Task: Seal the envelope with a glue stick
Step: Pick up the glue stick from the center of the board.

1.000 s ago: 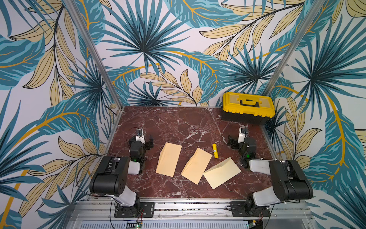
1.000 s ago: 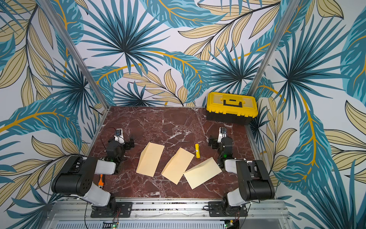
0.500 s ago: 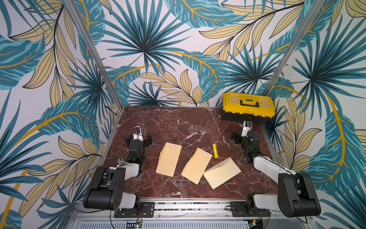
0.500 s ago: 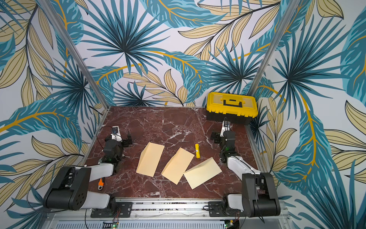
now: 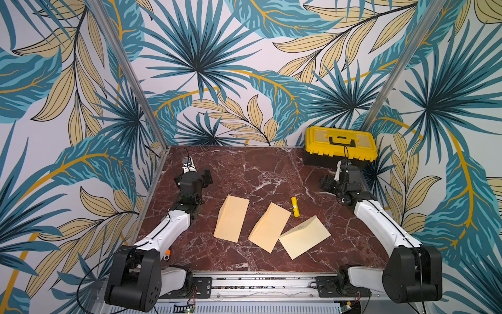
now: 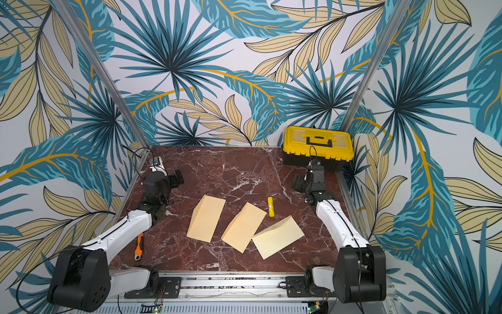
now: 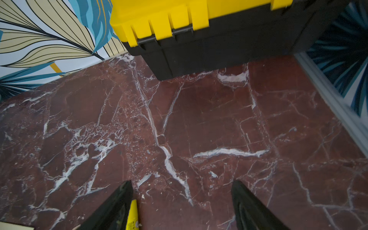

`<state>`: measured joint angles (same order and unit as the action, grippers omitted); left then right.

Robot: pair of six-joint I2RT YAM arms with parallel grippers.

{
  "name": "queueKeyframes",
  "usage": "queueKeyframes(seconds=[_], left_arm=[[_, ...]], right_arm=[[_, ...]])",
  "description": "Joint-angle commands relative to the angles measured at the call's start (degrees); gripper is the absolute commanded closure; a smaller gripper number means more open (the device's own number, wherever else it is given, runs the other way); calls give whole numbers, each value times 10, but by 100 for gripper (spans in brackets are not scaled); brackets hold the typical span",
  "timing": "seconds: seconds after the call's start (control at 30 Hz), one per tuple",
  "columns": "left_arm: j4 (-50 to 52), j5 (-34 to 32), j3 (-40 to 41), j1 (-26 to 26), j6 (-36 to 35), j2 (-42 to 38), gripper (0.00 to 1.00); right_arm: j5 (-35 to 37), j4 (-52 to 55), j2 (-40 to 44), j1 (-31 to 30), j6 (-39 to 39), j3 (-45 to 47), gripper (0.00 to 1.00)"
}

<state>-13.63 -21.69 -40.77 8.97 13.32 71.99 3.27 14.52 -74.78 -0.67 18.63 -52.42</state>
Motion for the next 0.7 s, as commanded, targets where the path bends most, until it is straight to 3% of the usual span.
queueKeyframes(seconds=[0.0,0.37,0.67], left_arm=[[118,14,-40,3,71,-8,0],[200,67,-93,3,95,-6,0],[201,100,-110,3,109,5,0]], right_arm=[[-42,127,-13,-8,32,-19,23],[-69,276,-15,-56,40,-68,31],[-23,342,-104,-172,55,-134,38]])
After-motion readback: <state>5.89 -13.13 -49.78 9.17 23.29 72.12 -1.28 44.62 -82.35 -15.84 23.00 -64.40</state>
